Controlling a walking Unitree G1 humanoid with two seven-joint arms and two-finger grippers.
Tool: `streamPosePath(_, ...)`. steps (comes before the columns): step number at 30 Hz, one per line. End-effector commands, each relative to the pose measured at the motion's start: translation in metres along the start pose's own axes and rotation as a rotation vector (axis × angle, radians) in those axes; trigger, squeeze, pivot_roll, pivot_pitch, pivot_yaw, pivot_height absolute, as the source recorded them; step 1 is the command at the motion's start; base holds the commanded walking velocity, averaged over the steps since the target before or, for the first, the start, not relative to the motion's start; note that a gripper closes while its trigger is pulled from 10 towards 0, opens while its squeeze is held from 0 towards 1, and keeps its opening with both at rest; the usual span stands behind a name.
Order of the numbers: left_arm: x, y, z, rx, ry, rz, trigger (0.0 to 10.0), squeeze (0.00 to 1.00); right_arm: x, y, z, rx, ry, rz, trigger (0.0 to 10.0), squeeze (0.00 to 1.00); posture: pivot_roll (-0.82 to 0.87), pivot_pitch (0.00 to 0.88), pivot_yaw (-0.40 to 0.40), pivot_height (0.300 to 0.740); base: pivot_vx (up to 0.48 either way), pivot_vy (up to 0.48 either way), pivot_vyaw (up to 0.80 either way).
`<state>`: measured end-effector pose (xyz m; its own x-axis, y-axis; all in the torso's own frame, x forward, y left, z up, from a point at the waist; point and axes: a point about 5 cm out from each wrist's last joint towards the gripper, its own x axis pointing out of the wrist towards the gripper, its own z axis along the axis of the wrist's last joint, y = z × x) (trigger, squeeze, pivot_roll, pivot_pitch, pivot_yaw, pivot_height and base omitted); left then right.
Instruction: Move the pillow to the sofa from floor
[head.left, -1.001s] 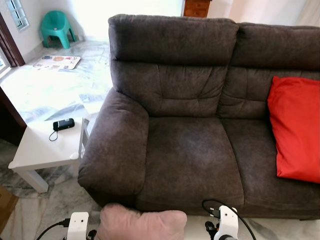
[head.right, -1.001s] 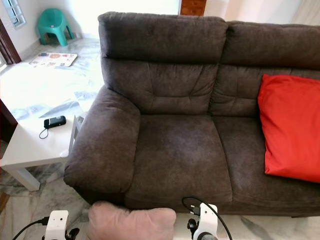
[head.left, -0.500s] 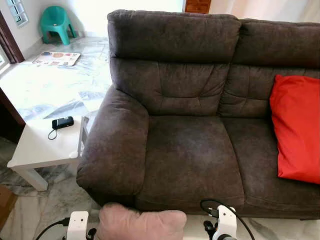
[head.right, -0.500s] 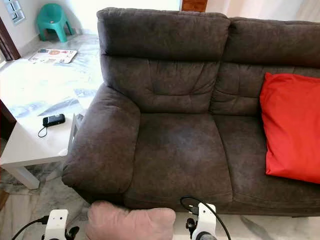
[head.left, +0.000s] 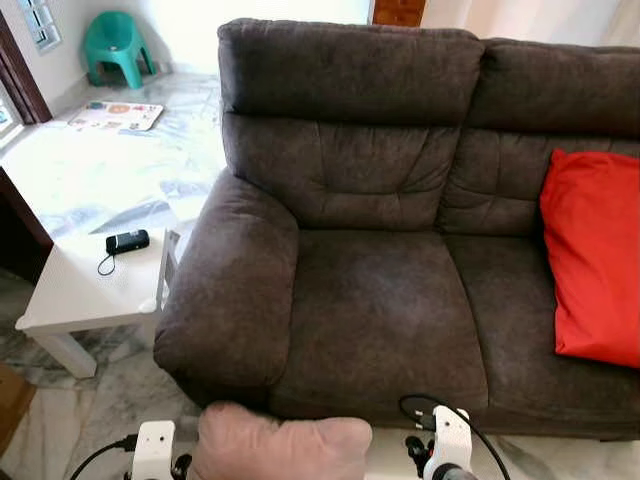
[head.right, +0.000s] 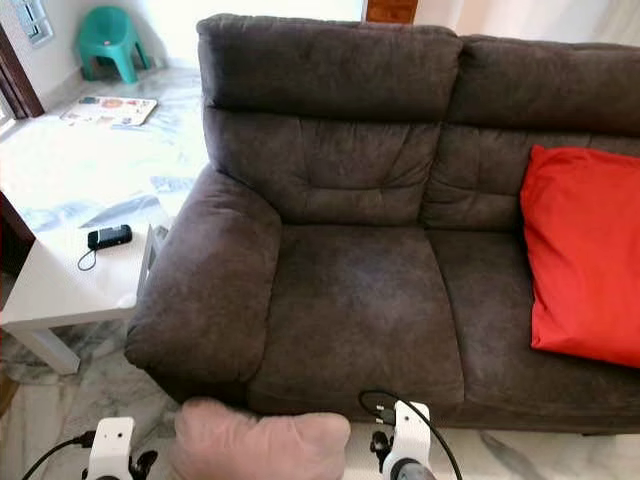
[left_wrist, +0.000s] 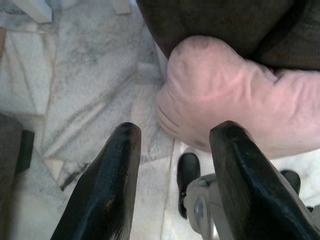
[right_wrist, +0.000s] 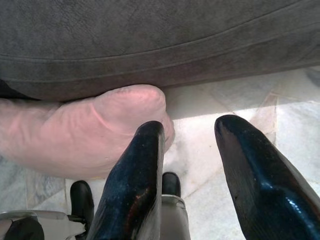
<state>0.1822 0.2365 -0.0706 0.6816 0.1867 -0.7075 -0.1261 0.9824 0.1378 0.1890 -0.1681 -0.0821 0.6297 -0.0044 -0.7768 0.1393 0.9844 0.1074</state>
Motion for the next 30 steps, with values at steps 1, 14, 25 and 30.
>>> streamPosePath(1,0.003,-0.003,0.013,-0.029,-0.064,0.009,10.0,0.00,0.000,-0.004,0.006,-0.011,-0.042,-0.009,10.0,0.00,0.13,0.000,-0.077,0.695,0.000,0.000,0.00)
streamPosePath(14,-0.029,0.008,0.131,0.042,-0.805,0.096,10.0,0.00,-0.009,-0.012,0.106,-0.017,-0.573,0.020,10.0,0.00,0.13,0.000,-0.085,0.695,0.000,0.000,0.00)
streamPosePath(25,-0.068,-0.013,0.177,0.103,-1.039,0.092,10.0,0.00,-0.035,0.003,0.148,-0.031,-0.878,0.044,10.0,0.00,0.14,0.000,-0.098,0.695,0.000,0.000,0.00)
streamPosePath(30,-0.071,-0.014,0.173,0.061,-1.012,0.120,10.0,0.00,-0.041,0.012,0.149,-0.065,-0.908,0.064,10.0,0.00,0.14,0.000,-0.106,0.695,0.000,0.000,0.00)
